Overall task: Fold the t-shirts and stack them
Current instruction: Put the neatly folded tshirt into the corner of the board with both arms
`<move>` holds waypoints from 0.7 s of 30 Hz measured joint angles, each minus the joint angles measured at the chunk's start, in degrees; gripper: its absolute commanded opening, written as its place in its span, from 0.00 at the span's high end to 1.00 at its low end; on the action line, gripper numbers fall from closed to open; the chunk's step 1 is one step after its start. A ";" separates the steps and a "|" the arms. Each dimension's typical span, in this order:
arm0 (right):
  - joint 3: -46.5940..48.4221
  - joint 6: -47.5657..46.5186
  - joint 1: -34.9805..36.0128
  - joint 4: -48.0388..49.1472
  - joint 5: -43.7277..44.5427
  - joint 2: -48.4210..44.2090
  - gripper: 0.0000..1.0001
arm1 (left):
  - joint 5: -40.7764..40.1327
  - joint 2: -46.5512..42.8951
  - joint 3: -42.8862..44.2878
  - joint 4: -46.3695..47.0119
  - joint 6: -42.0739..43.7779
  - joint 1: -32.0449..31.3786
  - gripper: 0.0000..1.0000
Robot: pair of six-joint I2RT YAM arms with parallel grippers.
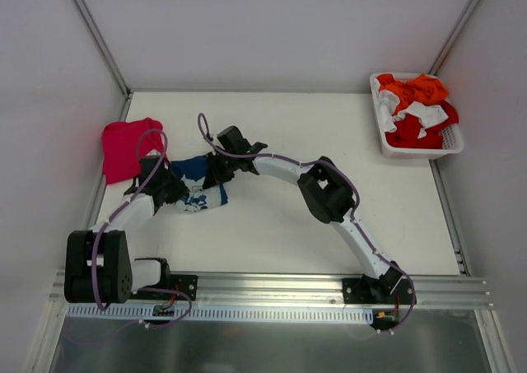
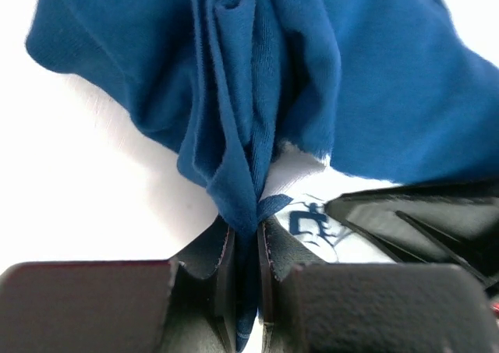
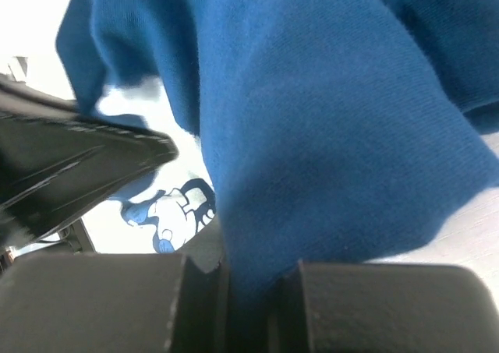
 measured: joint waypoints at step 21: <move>25.22 2.25 2.99 -9.27 -0.39 4.17 1.00 | -15.23 -11.63 12.07 -16.81 2.32 -1.29 1.00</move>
